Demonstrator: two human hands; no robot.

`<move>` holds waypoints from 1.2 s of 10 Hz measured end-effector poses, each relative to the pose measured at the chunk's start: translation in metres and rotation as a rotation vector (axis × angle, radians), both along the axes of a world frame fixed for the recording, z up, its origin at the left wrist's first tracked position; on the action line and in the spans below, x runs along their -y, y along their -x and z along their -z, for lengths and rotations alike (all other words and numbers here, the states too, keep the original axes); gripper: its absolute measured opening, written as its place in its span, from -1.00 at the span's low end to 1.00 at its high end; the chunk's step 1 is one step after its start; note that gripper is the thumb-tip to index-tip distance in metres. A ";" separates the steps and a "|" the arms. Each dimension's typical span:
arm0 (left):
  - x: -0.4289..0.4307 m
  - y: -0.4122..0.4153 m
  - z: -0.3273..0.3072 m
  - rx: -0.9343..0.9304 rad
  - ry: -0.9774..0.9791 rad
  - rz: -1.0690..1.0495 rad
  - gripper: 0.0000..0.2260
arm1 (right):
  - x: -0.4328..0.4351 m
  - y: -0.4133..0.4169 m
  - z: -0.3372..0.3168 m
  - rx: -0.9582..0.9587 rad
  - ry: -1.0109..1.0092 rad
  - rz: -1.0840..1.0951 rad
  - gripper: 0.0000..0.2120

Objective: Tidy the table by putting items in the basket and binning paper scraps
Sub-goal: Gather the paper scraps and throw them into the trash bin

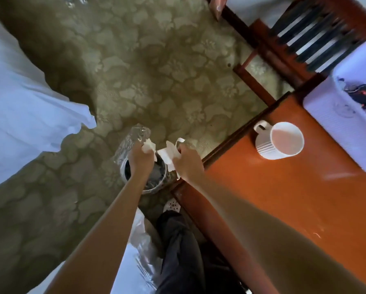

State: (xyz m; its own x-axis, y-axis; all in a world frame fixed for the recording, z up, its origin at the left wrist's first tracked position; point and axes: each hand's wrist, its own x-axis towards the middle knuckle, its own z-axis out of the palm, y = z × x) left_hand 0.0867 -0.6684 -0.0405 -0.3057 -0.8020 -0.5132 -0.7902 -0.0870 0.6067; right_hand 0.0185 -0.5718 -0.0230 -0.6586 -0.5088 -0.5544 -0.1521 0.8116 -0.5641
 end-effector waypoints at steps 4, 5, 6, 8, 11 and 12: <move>0.086 -0.034 0.236 0.230 -0.255 -0.112 -0.70 | 0.125 -0.012 0.238 0.294 -0.435 -0.165 -0.70; 0.093 -0.045 0.294 0.260 -0.253 -0.126 -0.80 | 0.135 -0.019 0.290 0.294 -0.515 -0.214 -0.65; 0.095 -0.052 0.332 0.288 -0.311 -0.127 -0.79 | 0.145 -0.025 0.328 0.293 -0.538 -0.219 -0.69; 0.095 -0.059 0.362 0.265 -0.391 -0.117 -0.70 | 0.149 -0.033 0.370 0.361 -0.589 -0.201 -0.66; 0.107 -0.059 0.324 0.241 -0.469 -0.334 -0.64 | 0.158 -0.016 0.349 0.410 -0.449 0.019 -0.74; 0.121 -0.044 0.287 0.188 -0.489 -0.374 -0.75 | 0.163 -0.010 0.300 0.364 -0.357 0.105 -0.74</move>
State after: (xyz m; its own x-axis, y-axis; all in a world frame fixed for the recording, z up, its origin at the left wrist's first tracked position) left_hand 0.1310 -0.7892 -0.3270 0.0800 -0.4969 -0.8641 -0.7416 -0.6089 0.2815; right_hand 0.0283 -0.7348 -0.3230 -0.4284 -0.1876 -0.8839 0.0950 0.9634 -0.2505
